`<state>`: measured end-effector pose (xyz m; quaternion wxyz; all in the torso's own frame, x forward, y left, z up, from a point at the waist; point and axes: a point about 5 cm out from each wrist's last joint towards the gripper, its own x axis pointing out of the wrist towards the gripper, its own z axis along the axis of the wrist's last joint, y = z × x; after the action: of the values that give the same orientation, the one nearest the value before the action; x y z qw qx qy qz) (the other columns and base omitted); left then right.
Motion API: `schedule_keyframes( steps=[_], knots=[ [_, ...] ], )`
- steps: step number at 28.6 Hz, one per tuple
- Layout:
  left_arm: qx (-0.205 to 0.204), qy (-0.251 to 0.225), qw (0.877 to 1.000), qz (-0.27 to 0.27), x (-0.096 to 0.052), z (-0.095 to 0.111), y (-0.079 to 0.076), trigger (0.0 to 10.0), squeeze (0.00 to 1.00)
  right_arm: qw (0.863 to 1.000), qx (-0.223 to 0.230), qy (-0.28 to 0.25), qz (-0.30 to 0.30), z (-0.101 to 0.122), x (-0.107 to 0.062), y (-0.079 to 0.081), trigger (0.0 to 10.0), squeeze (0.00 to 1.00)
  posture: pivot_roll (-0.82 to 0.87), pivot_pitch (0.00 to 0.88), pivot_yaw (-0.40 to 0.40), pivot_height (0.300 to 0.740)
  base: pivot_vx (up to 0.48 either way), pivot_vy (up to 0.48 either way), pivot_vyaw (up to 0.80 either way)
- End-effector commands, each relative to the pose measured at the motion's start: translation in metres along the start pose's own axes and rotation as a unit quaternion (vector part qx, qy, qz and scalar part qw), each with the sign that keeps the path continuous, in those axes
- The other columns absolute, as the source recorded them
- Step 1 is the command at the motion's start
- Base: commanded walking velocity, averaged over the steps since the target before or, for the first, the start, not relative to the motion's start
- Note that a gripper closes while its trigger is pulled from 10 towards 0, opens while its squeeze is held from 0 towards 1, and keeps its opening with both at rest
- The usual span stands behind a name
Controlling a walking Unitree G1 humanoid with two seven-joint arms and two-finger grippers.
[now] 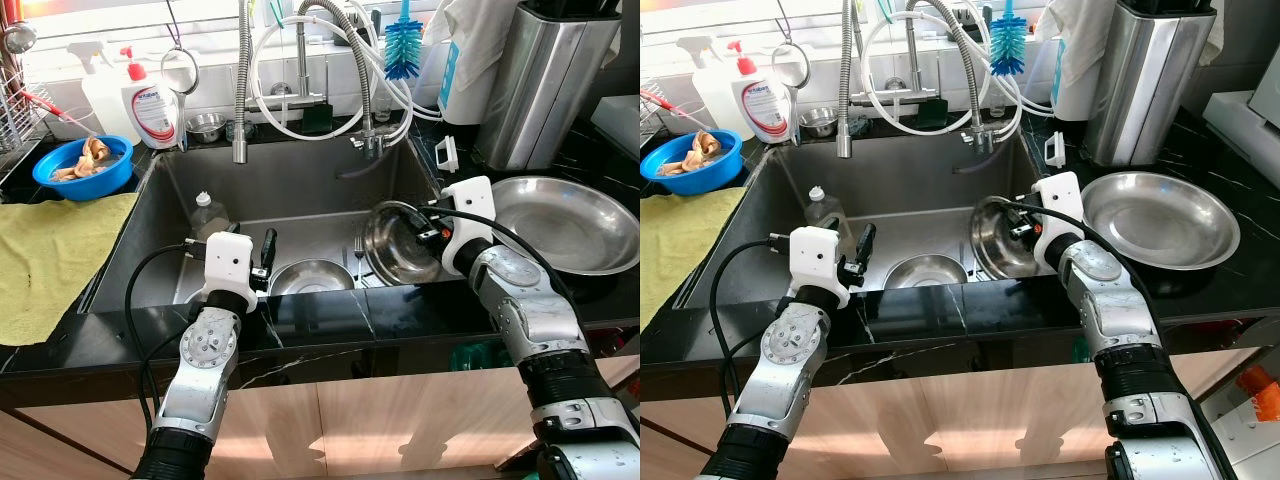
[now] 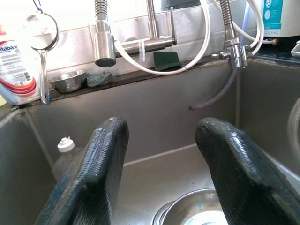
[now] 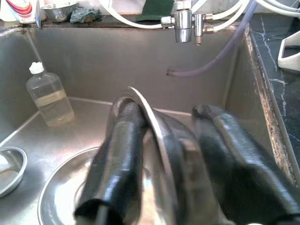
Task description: Kitchen organization
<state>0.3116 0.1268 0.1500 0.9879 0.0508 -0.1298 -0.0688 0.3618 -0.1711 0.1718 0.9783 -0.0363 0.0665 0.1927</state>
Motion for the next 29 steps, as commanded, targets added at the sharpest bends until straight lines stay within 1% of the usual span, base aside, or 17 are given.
schedule_keyframes(
  steps=[1, 2, 3, 5, 6, 8, 9, 10, 12, 15, 16, 17, 23, 24, 27, 28, 29],
  knots=[
    [-0.004, 0.004, 1.0, 0.006, -0.001, -0.001, 0.003, 10.0, 0.0, 1.0, -0.022, -0.016, 0.007, 0.013, 0.004, 0.004, 10.0, 1.0, -0.12, 0.0, 0.053, 0.74, 0.0, 0.0, 0.0],
    [-0.004, 0.005, 1.0, 0.005, -0.001, -0.001, 0.002, 10.0, 0.0, 0.999, -0.033, -0.013, 0.009, 0.013, 0.004, 0.004, 10.0, 0.69, -0.12, 0.0, 0.053, 0.74, 0.0, 0.0, 0.0],
    [-0.004, 0.005, 1.0, 0.005, -0.001, -0.001, 0.002, 10.0, 0.0, 0.999, -0.046, -0.012, 0.013, 0.014, 0.005, 0.006, 10.0, 0.0, -0.12, 0.0, 0.052, 0.74, 0.0, 0.0, 0.0],
    [-0.004, 0.005, 1.0, 0.005, -0.001, -0.001, 0.002, 10.0, 0.0, 0.999, -0.035, -0.019, 0.016, 0.017, 0.005, 0.008, 10.0, 0.0, -0.12, 0.0, 0.052, 0.74, 0.0, 0.0, 0.0],
    [-0.005, 0.005, 1.0, 0.005, -0.001, -0.001, 0.001, 10.0, 0.0, 0.999, -0.007, -0.028, 0.014, 0.019, 0.006, 0.008, 10.0, 0.0, -0.12, 0.0, 0.051, 0.74, 0.0, 0.0, 0.0],
    [-0.005, 0.005, 1.0, 0.006, -0.001, -0.001, 0.001, 10.0, 0.0, 0.999, 0.017, -0.034, 0.014, 0.021, 0.006, 0.008, 10.0, 0.0, -0.12, 0.0, 0.051, 0.74, 0.0, 0.0, 0.0],
    [-0.005, 0.005, 1.0, 0.005, -0.001, -0.001, 0.001, 10.0, 0.0, 0.999, 0.015, -0.034, 0.013, 0.021, 0.006, 0.008, 10.0, 0.78, -0.12, 0.0, 0.051, 0.74, 0.0, 0.0, 0.0],
    [-0.005, 0.005, 1.0, 0.005, -0.001, -0.001, 0.001, 10.0, 0.0, 0.999, 0.012, -0.032, 0.011, 0.021, 0.006, 0.007, 10.0, 1.0, -0.12, 0.0, 0.051, 0.74, 0.0, 0.0, 0.0],
    [-0.004, 0.006, 1.0, 0.005, -0.001, -0.001, 0.001, 10.0, 0.0, 1.0, 0.008, -0.027, 0.002, 0.02, 0.006, 0.006, 10.0, 1.0, -0.12, 0.0, 0.051, 0.74, 0.0, 0.0, 0.0],
    [-0.004, 0.007, 1.0, 0.005, -0.001, -0.002, 0.0, 10.0, 0.0, 0.998, 0.043, -0.037, -0.004, 0.021, 0.006, 0.004, 10.0, 1.0, -0.12, 0.0, 0.05, 0.74, 0.0, 0.0, 0.0],
    [-0.003, 0.007, 1.0, 0.005, -0.001, -0.002, 0.001, 10.0, 0.0, 0.998, 0.048, -0.039, -0.008, 0.022, 0.006, 0.003, 10.0, 0.62, -0.12, 0.0, 0.05, 0.74, 0.0, 0.0, 0.0],
    [-0.003, 0.007, 1.0, 0.005, -0.001, -0.002, 0.001, 10.0, 0.0, 0.998, 0.045, -0.039, -0.013, 0.022, 0.006, 0.002, 10.0, 0.0, -0.12, 0.0, 0.05, 0.74, 0.0, 0.0, 0.0],
    [-0.003, 0.006, 1.0, 0.007, 0.0, -0.001, 0.001, 10.0, 0.0, 0.996, 0.035, -0.071, -0.051, 0.036, 0.003, -0.004, 10.0, 0.0, -0.12, 0.0, 0.048, 0.74, 0.0, 0.0, 0.0],
    [-0.002, 0.007, 1.0, 0.008, 0.0, -0.001, 0.001, 10.0, 0.0, 0.991, 0.027, -0.102, -0.081, 0.049, -0.003, -0.007, 10.0, 0.0, -0.12, 0.0, 0.049, 0.74, 0.0, 0.0, 0.0],
    [-0.002, 0.008, 1.0, 0.008, 0.0, -0.001, 0.002, 10.0, 0.0, 0.983, 0.012, -0.135, -0.126, 0.065, -0.014, -0.013, 10.0, 0.0, -0.12, 0.0, 0.051, 0.74, 0.0, 0.0, 0.0],
    [-0.001, 0.008, 1.0, 0.01, 0.001, -0.001, 0.002, 10.0, 0.0, 0.974, 0.012, -0.158, -0.163, 0.076, -0.027, -0.019, 10.0, 0.0, -0.12, 0.0, 0.051, 0.74, 0.0, 0.0, 0.0],
    [-0.001, 0.008, 1.0, 0.01, 0.001, -0.001, 0.003, 10.0, 0.0, 0.971, 0.015, -0.164, -0.174, 0.079, -0.03, -0.021, 10.0, 0.0, -0.13, 0.0, 0.052, 0.74, 0.0, 0.0, 0.0]
  ],
)
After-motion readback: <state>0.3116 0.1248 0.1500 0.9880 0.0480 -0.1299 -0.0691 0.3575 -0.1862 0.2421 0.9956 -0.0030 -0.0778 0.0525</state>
